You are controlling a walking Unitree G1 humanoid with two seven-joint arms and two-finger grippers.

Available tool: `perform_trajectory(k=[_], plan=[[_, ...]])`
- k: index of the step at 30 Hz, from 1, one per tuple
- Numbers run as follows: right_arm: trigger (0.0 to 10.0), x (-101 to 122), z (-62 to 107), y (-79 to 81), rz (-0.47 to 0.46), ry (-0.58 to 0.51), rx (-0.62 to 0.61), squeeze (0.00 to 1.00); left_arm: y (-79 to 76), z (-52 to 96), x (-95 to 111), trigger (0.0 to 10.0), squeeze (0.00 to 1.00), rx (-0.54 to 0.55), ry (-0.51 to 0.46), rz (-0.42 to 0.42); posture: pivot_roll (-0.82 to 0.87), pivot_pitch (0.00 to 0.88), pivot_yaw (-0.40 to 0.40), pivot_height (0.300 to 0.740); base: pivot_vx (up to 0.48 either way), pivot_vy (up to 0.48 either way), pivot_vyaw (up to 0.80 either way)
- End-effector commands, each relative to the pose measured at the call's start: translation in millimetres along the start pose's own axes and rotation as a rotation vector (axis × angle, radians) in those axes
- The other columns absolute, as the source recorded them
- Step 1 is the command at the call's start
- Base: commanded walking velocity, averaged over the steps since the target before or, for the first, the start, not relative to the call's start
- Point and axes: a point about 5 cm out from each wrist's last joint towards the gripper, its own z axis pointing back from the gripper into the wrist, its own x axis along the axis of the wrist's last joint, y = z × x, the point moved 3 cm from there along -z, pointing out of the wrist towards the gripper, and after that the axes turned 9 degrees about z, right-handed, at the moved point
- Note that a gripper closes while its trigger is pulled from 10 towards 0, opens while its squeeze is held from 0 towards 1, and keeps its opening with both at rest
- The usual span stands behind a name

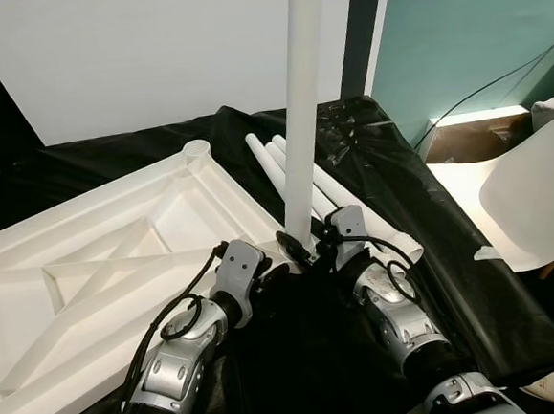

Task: Building children table

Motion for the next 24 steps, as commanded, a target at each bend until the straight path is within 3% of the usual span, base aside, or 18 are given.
perform_trajectory(k=[1, 2, 4, 5, 6, 7, 8, 10, 16, 17, 18, 20, 24], plan=[[2.9, 22, -11.8, -7.9, 0.018, -0.076, -0.04, 0.0, -23.3, -1.7, -34, 10.0, 0.0, -0.136, 0.131, 0.074, 0.17, 0.0, -0.015, 0.74, 0.0, 0.0, 0.0], [10.0, 20, -12.0, -5.0, 0.011, -0.062, -0.017, 0.18, -25.6, -1.9, -33, 10.0, 0.1, -0.152, 0.124, 0.096, 0.17, 0.0, -0.015, 0.74, 0.0, 0.0, 0.0], [10.0, 20, -12.0, -5.0, 0.011, -0.062, -0.017, 0.18, -25.6, -1.9, -33, 10.0, 0.1, -0.152, 0.124, 0.096, 0.17, 0.0, -0.015, 0.74, 0.0, 0.0, 0.0], [10.0, 19, -12.4, -4.1, 0.002, -0.048, -0.01, 1.0, -26.1, -2.0, -31, 10.0, 1.0, -0.155, 0.11, 0.105, 0.16, 0.0, -0.016, 0.74, 0.0, 0.0, 0.0], [10.0, 19, -12.4, -4.1, 0.002, -0.048, -0.01, 1.0, -26.1, -2.0, -31, 10.0, 1.0, -0.155, 0.11, 0.105, 0.16, 0.0, -0.016, 0.74, 0.0, 0.0, 0.0], [10.0, 20, -12.3, -6.1, 0.013, -0.039, -0.017, 0.24, -23.8, -2.5, -27, 10.0, 1.0, -0.141, 0.083, 0.091, 0.16, 0.0, -0.015, 0.74, 0.0, 0.0, 0.0], [10.0, 20, -11.4, -8.4, 0.023, -0.033, -0.023, 0.0, -21.7, -3.1, -23, 10.0, 0.0, -0.128, 0.059, 0.082, 0.16, 0.0, -0.017, 0.74, 0.0, 0.0, 0.0], [10.0, 20, -11.4, -8.4, 0.023, -0.033, -0.023, 0.0, -21.7, -3.1, -23, 10.0, 0.0, -0.128, 0.059, 0.082, 0.16, 0.0, -0.017, 0.74, 0.0, 0.0, 0.0], [10.0, 19, 0.0, -15.1, 0.073, -0.028, -0.018, 0.0, -25.1, -1.2, 0, 10.0, 0.0, -0.14, -0.102, 0.104, 0.14, 0.0, -0.014, 0.74, 0.0, 0.0, 0.0], [10.0, 19, 4.1, -18.0, 0.077, -0.023, -0.018, 0.0, -28.1, 2.9, 11, 10.0, 0.0, -0.161, -0.174, 0.131, 0.13, 0.0, -0.013, 0.74, 0.0, 0.0, 0.0], [10.0, 19, 4.1, -18.0, 0.077, -0.023, -0.018, 0.0, -28.1, 2.9, 11, 10.0, 0.0, -0.161, -0.174, 0.131, 0.13, 0.0, -0.013, 0.74, 0.0, 0.0, 0.0], [10.0, 18, 15.8, -23.2, 0.076, 0.005, -0.006, 0.0, -35.2, 16.5, 33, 10.0, 0.0, -0.216, -0.32, 0.19, 0.12, 0.0, -0.008, 0.74, 0.0, 0.0, 0.0], [10.0, 17, 26.9, -21.0, 0.066, 0.036, 0.041, 0.0, -36.6, 24.7, 43, 10.0, 0.0, -0.225, -0.393, 0.216, 0.11, 0.0, -0.004, 0.74, 0.0, 0.0, 0.0]])
